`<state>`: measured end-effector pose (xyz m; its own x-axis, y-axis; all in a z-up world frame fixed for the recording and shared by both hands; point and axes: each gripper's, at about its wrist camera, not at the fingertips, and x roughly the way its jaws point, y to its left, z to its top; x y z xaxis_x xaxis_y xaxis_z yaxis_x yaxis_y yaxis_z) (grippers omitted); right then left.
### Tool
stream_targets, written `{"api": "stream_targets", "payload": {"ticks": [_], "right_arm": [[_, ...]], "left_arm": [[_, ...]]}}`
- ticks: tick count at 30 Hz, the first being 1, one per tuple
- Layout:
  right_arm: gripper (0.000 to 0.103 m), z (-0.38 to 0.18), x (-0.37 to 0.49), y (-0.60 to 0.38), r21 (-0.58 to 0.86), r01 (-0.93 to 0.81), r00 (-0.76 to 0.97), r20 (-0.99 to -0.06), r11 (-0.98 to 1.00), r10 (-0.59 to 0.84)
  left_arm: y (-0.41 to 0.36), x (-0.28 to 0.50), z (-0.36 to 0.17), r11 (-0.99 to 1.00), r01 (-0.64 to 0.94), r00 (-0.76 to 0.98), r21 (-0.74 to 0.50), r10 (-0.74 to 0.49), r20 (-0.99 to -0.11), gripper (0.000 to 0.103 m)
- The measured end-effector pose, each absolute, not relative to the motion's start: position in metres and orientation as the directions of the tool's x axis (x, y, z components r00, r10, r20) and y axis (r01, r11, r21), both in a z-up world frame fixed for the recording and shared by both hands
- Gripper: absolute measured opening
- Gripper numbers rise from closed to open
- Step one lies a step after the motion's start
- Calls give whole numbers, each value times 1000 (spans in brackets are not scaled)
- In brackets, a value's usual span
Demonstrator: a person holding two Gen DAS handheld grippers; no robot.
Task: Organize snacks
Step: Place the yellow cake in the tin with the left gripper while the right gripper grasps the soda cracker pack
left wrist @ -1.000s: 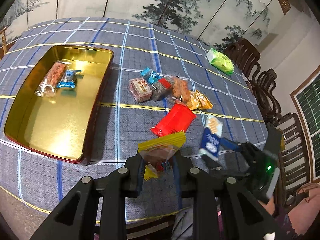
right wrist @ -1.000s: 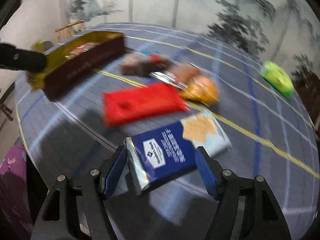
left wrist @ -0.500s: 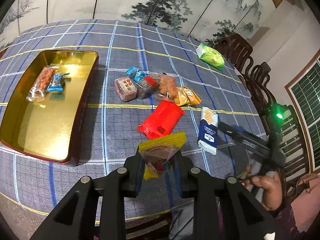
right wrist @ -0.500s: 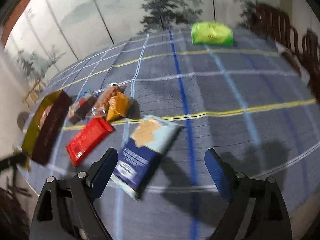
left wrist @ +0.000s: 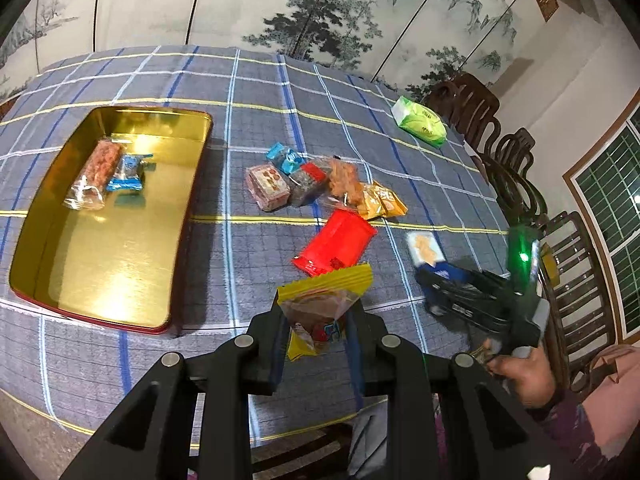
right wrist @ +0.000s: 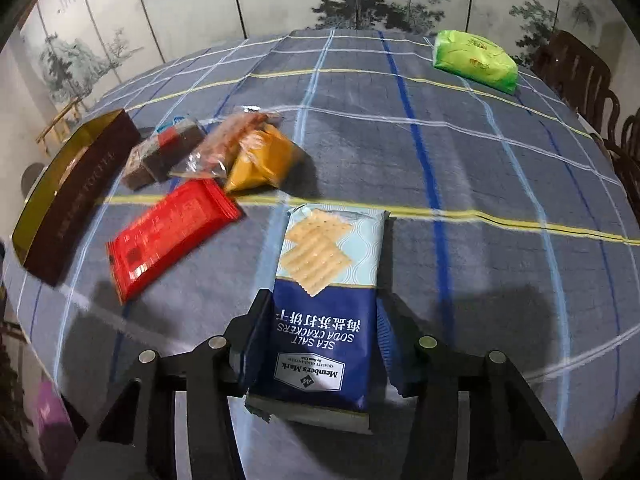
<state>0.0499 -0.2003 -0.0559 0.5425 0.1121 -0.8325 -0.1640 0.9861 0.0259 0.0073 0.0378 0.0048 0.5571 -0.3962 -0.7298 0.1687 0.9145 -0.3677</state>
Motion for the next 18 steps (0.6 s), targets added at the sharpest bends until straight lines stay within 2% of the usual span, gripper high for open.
{"api": "stream_targets", "payload": {"ticks": [8,18], "right_arm": [[51,-29,19,-202,47,-224,576,-799,974,171],[51,-33,22,-188,126,-230,585,-775,965,240]], "left_arm": [[67,4,13,918,123,596,-377,-373,-711,23],[121,3,16,941,14,650,-339,-266,-712,23]]}}
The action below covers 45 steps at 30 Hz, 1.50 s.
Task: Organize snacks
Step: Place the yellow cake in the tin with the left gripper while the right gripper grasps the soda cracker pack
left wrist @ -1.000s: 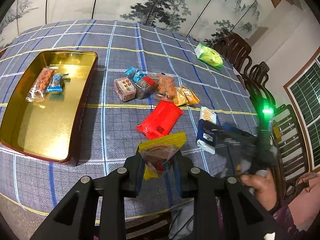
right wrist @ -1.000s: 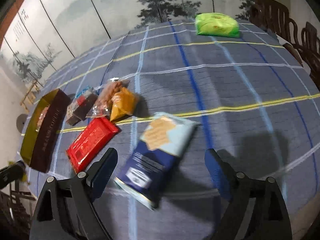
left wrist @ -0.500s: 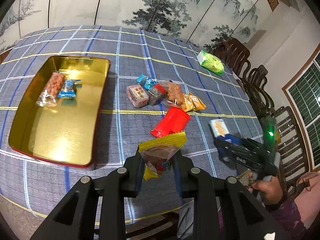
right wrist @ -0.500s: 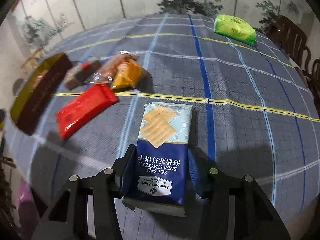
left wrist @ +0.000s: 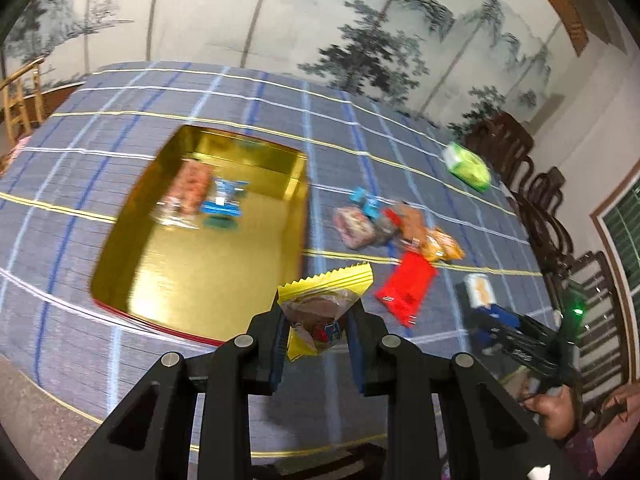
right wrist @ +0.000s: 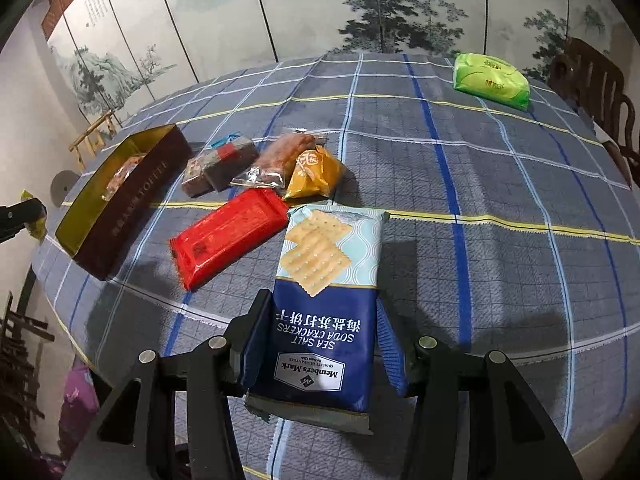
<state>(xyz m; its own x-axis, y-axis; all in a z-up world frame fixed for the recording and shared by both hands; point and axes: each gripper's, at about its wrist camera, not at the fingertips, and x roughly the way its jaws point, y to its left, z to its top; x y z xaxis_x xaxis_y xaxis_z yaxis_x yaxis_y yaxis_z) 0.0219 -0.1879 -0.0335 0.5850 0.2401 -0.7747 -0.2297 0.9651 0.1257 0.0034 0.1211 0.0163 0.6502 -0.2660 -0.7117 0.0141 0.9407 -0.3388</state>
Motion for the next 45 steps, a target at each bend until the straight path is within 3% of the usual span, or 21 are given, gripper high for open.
{"api": "stream_targets", "payload": {"ticks": [21,45], "right_arm": [[51,-14,24,-212,174,-183,623,-741,968,251],[51,-3,22,-206,188,-195,632,-726,963,269]], "left_arm": [[175,49,-26,966,-143,638,-214,-76,-766,23],[183,73,-51,972,-188,623,-142,6,-782,25]]}}
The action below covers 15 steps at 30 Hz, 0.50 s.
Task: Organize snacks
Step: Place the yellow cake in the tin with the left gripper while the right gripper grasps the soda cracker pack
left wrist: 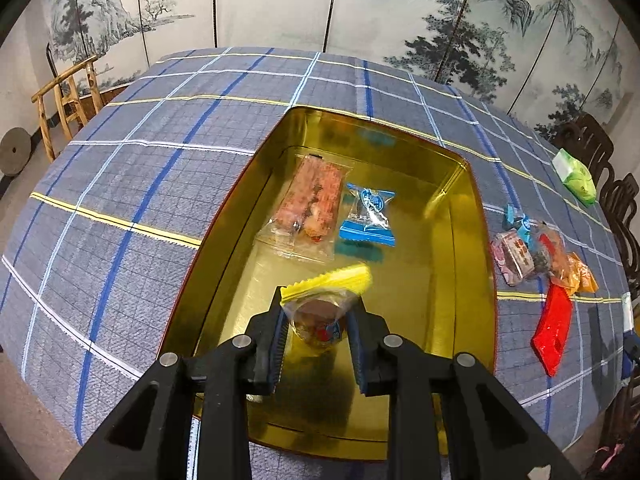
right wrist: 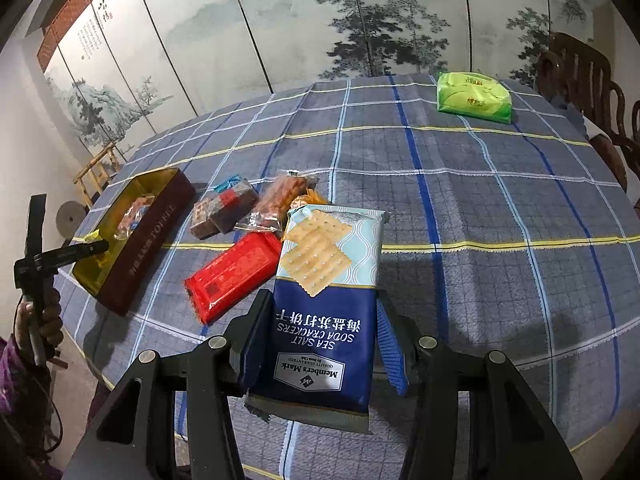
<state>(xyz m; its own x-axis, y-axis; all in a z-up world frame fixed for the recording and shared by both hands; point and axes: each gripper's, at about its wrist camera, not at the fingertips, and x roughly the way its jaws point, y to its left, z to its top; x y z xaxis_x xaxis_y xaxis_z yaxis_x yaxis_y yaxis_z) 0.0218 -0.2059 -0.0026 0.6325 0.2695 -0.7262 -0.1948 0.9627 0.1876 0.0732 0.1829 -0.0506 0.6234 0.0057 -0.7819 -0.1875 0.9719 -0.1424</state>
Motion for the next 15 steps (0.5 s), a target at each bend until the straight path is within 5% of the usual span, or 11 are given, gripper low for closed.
{"api": "stream_targets", "payload": {"ticks": [10,15], "right_arm": [[51,5,24,-198,186,-214,634,-721,959,281],[51,12,25,-186,187,-242,634,-713,952,301]], "left_arm": [[184,66,-42,969,-227,657,-94,81,-750,59],[182,58,-36,970,-225,670,-90,87,-737,63]]}}
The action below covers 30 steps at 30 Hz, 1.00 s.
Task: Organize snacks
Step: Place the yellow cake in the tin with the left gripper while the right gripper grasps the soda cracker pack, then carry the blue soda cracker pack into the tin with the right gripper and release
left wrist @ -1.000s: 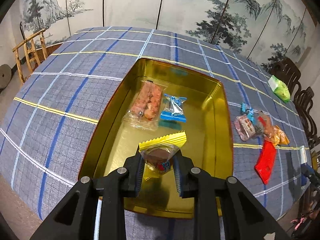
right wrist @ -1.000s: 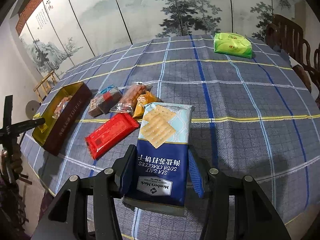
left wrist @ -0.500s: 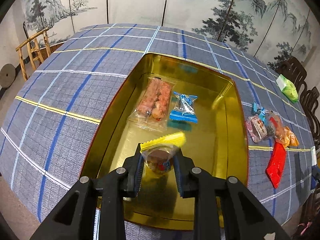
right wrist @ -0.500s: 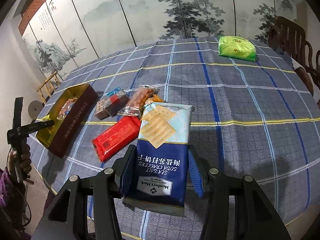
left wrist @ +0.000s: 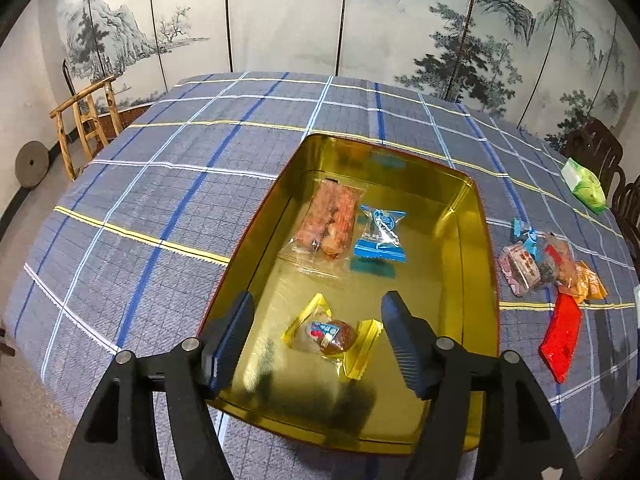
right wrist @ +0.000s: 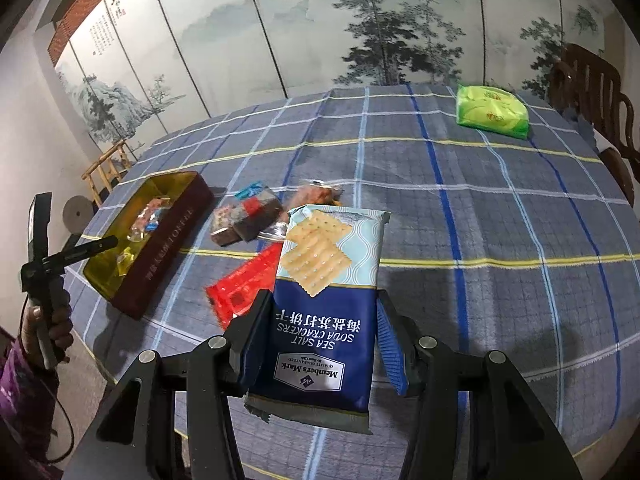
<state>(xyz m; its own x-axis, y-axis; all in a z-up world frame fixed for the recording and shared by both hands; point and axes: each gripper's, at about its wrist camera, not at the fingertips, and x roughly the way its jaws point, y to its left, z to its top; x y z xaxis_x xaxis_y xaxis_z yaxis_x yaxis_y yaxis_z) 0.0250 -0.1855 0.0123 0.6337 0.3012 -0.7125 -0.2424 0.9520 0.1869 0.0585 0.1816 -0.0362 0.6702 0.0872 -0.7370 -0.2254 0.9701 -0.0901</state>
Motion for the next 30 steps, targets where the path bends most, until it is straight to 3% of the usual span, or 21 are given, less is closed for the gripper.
{"api": "stream_targets", "payload": {"ticks": [16,30], "right_arm": [[51,43,39,-97,226,-417,596,-663,880,453],[51,51,86,35,346,-574,432,-642,742,634]], "left_arm": [[177,29,-26,970,-224,696,-93,92,-712,71],[203,12,-29,956,-280,695,-86,140,-705,79]]}}
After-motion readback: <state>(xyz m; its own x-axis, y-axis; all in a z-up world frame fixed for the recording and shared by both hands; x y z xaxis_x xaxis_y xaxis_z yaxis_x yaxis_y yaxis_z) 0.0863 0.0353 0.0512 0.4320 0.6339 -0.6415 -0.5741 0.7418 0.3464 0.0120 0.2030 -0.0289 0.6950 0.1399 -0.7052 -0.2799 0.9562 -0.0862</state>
